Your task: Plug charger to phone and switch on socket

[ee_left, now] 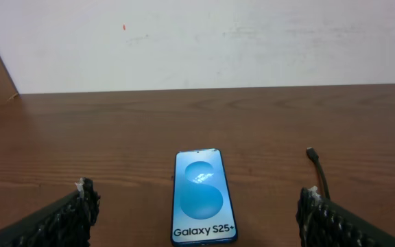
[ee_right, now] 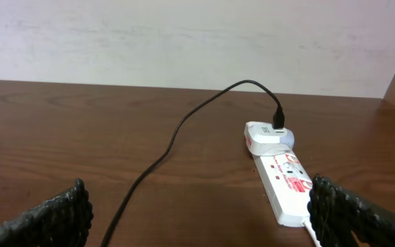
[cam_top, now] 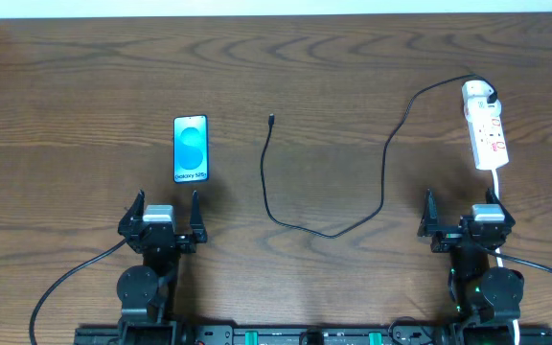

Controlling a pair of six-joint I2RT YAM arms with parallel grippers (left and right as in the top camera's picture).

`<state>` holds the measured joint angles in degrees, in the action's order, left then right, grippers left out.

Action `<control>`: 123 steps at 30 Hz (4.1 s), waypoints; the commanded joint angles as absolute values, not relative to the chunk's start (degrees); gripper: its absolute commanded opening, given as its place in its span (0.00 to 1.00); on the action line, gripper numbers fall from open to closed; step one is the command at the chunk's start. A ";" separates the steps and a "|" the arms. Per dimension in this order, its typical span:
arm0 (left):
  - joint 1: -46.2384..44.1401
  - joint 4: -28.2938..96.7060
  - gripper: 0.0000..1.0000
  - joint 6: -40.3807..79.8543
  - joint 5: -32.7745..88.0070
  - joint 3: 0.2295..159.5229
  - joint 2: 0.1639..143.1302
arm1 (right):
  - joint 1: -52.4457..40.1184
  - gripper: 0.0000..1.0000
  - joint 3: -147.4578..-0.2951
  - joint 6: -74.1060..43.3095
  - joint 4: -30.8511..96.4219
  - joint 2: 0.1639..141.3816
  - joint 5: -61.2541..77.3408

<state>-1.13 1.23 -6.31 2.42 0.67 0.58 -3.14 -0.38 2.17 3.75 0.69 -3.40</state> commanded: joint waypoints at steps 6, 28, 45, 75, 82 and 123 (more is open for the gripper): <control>-0.78 4.05 0.94 -7.27 1.21 0.23 0.25 | -3.42 0.99 -0.30 2.85 3.90 0.32 -3.51; -0.78 4.05 0.93 -7.27 1.21 0.23 0.25 | -3.42 0.99 -0.30 2.85 3.92 0.32 -3.51; -0.78 4.05 0.93 -7.27 1.21 0.23 0.25 | -3.42 0.99 -0.30 2.85 3.92 0.32 -3.51; -0.78 4.05 0.93 -7.27 1.21 0.23 0.25 | -3.42 0.99 -0.30 2.87 3.90 0.32 -3.51; -0.78 4.03 0.93 -7.29 1.19 0.23 0.25 | -3.42 0.99 -0.30 2.85 3.92 0.32 -3.51; -0.78 3.42 0.94 -4.01 2.17 3.64 1.02 | -3.42 0.99 -0.30 2.85 3.90 0.32 -3.51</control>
<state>-1.13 2.63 -5.58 2.39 1.78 0.60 -3.14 -0.38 2.17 3.75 0.69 -3.40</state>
